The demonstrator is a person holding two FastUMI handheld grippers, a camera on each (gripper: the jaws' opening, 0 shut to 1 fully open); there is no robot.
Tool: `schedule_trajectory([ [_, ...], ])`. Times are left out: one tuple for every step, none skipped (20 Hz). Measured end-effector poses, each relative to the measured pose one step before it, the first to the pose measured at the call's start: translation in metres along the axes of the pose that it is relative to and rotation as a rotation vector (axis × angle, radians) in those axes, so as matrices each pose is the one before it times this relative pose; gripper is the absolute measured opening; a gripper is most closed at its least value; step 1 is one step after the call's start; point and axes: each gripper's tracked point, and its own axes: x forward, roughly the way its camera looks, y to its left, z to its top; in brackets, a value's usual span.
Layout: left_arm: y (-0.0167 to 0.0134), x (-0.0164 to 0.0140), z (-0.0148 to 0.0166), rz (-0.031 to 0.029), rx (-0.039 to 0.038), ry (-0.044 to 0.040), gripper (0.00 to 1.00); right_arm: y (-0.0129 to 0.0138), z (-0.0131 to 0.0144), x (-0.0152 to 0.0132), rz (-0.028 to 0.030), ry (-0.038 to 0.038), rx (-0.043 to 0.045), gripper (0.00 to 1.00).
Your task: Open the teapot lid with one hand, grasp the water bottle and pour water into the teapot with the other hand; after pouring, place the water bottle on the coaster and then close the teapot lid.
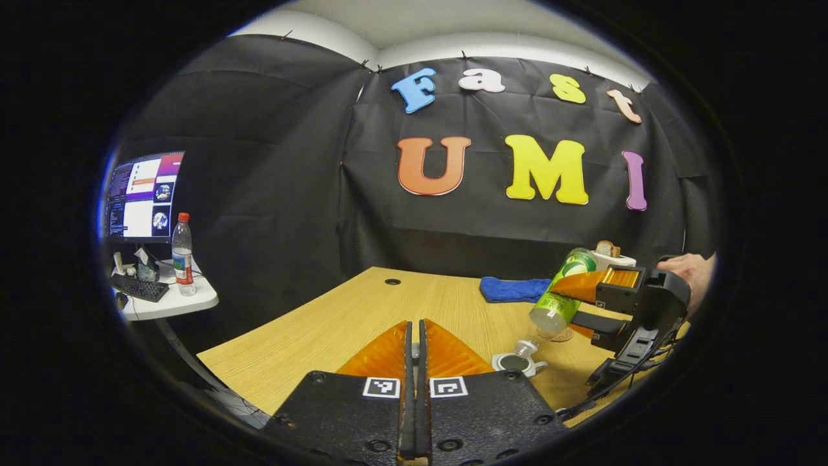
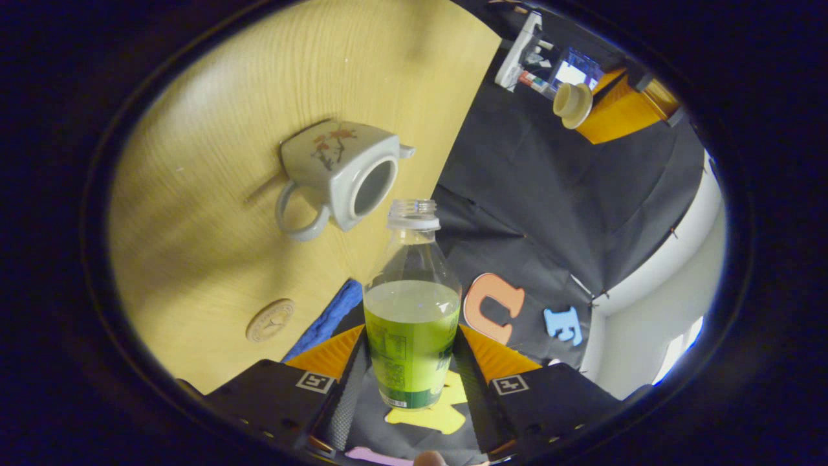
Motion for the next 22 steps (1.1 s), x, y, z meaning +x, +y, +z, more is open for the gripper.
schedule_trajectory([
  [-0.00043,-0.00078,0.00062,-0.00076,0.00145,-0.00491,0.03,0.00655,-0.00364,0.00055,0.02593,-0.00025,0.09520,0.75],
  [0.00034,-0.00024,0.00153,0.00019,0.00253,-0.00324,0.03,0.00900,-0.00441,-0.00129,0.03864,0.00358,0.10663,0.75],
  [0.00045,0.00001,0.00007,0.00120,0.00022,-0.00185,0.03,0.00589,-0.00311,-0.00237,0.02805,-0.00261,0.10902,0.76],
  [-0.00180,0.00037,0.00022,-0.00344,-0.00189,0.00086,0.03,0.00045,-0.00105,-0.00297,0.01876,-0.00242,0.10352,0.75],
  [-0.00161,-0.00086,0.00046,-0.00136,-0.00212,0.00261,0.03,-0.00307,-0.00044,-0.00429,0.00868,0.00027,0.10064,0.75],
  [-0.00129,-0.00056,0.00006,-0.00017,0.00367,0.00238,0.03,-0.00137,-0.00121,-0.00275,0.00454,-0.00140,0.10015,0.73],
  [-0.00203,-0.00010,-0.00069,-0.00161,0.00702,-0.00052,0.03,-0.00296,-0.00274,-0.00131,0.00492,-0.00056,0.10272,0.75],
  [-0.00237,-0.00036,-0.00031,-0.00309,0.00473,-0.00040,0.03,-0.00177,-0.00213,-0.00181,0.00858,-0.00466,0.10393,0.75],
  [-0.00352,0.00054,0.00000,-0.00586,0.00264,-0.00091,0.03,-0.00353,-0.00191,-0.00258,0.00528,-0.00694,0.10728,0.75],
  [-0.00456,0.00009,0.00128,-0.00705,0.00113,-0.00061,0.03,-0.00556,-0.00194,-0.00132,0.00472,-0.00497,0.11592,0.73],
  [-0.00516,0.00075,-0.00078,-0.00898,0.00320,0.00235,0.03,-0.00541,-0.00247,-0.00004,0.00994,-0.00273,0.12390,0.74],
  [-0.00432,-0.00057,0.00076,-0.00863,0.00553,0.00041,0.03,-0.01005,-0.00318,0.00043,-0.00233,0.00048,0.12300,0.75],
  [-0.00512,0.00127,-0.00094,-0.01019,0.00067,0.00222,0.03,-0.00826,-0.00458,-0.00157,-0.01124,-0.00608,0.11292,0.73],
  [-0.00556,-0.00015,0.00099,-0.01252,0.00116,-0.00263,0.03,-0.01525,-0.00237,-0.00067,-0.03249,-0.00867,0.10130,0.75],
  [-0.00345,-0.00170,0.00139,-0.00949,0.00010,-0.00604,0.03,-0.01515,0.00037,0.00641,-0.02765,-0.01430,0.08339,0.74],
  [-0.00304,0.00025,0.00093,-0.00587,0.00055,-0.00109,0.03,-0.01410,-0.00046,0.00596,-0.02198,-0.00695,0.07217,0.73],
  [-0.00121,0.00096,-0.00097,-0.00375,0.00249,-0.00003,0.03,-0.00913,-0.00133,0.00755,-0.00902,-0.00825,0.06567,0.74],
  [-0.00160,-0.00113,-0.00007,-0.00244,0.00271,0.00166,0.03,-0.00618,-0.00498,0.00585,-0.00733,0.00837,0.05731,0.72],
  [-0.00055,0.00091,-0.00115,-0.00194,0.00298,0.00203,0.03,-0.00398,-0.00555,0.00605,0.00479,0.00986,0.05271,0.73],
  [0.00020,-0.00021,0.00001,-0.00160,0.00210,0.00098,0.03,-0.00301,-0.00585,0.00695,0.00441,0.00884,0.04233,0.74],
  [-0.00054,0.00028,-0.00043,-0.00121,0.00188,-0.00077,0.03,-0.00430,-0.00485,0.00697,-0.00565,0.00475,0.02135,0.73],
  [-0.00061,0.00021,0.00002,-0.00231,0.00063,0.00047,0.03,-0.00354,-0.00350,0.00685,-0.00947,0.00020,0.01481,0.72],
])
